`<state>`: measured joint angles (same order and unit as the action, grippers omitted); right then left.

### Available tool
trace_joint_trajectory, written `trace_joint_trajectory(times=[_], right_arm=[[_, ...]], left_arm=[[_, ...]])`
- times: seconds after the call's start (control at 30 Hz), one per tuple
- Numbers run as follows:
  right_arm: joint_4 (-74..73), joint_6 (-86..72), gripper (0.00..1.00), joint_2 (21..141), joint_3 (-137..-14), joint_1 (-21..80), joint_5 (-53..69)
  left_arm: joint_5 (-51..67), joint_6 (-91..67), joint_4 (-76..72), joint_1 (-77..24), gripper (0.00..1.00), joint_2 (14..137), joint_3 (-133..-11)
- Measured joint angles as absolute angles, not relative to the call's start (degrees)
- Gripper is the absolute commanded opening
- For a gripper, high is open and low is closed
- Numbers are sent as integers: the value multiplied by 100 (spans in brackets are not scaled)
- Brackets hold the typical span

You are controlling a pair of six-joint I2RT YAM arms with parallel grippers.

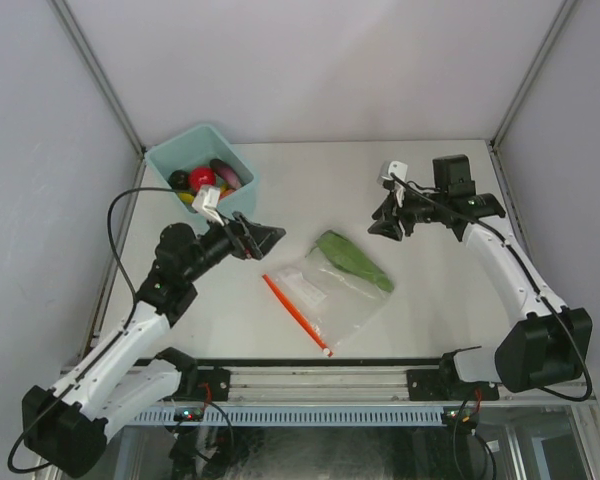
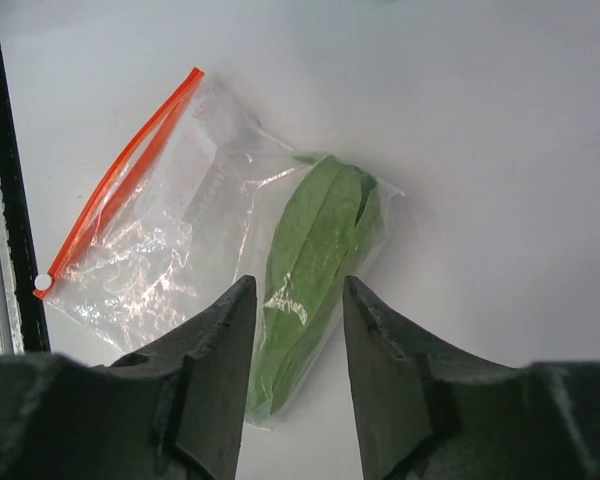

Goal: Open the zip-top bag and remove the fake food
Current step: Pick up the fake vegetable from the zipper food storage bag.

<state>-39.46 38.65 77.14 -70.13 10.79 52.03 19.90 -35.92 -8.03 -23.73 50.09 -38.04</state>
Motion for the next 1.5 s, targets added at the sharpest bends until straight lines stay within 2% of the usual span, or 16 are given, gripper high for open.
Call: trace_joint_trajectory(times=[0.2, 0.37, 0.47, 0.67, 0.93, 1.23, 1.37, 1.5], right_arm=[[-3697, 3913, 50, 7518, -6383, 779, 5494], [-3468, 4025, 52, 7507, -5970, 670, 5756], [-3404, 4117, 52, 7516, -5819, 670, 5850], [-3319, 4228, 50, 7756, -5804, 718, 5822], [-3341, 4206, 50, 8455, -5870, 1354, 4947], [-3409, 3848, 49, 8895, -6346, 1868, 4029], [-3409, 3691, 45, 8919, -6346, 1885, 3804], [-3354, 3527, 44, 8997, -6346, 1885, 3625]], left_arm=[[1455, -3726, -1066, -3159, 97, 4484, -3026], [1188, -4058, -1330, -3382, 92, 4250, -2425], [1059, -4292, -1476, -3433, 83, 4117, -2067], [777, -4504, -1518, -3671, 57, 4047, -1656], [390, -4598, -928, -3841, 27, 3933, -1439], [169, -4657, -224, -3968, 17, 3752, -1138], [169, -4742, -252, -4097, 8, 4145, -1094], [183, -4759, -550, -4178, 7, 4705, -1079]])
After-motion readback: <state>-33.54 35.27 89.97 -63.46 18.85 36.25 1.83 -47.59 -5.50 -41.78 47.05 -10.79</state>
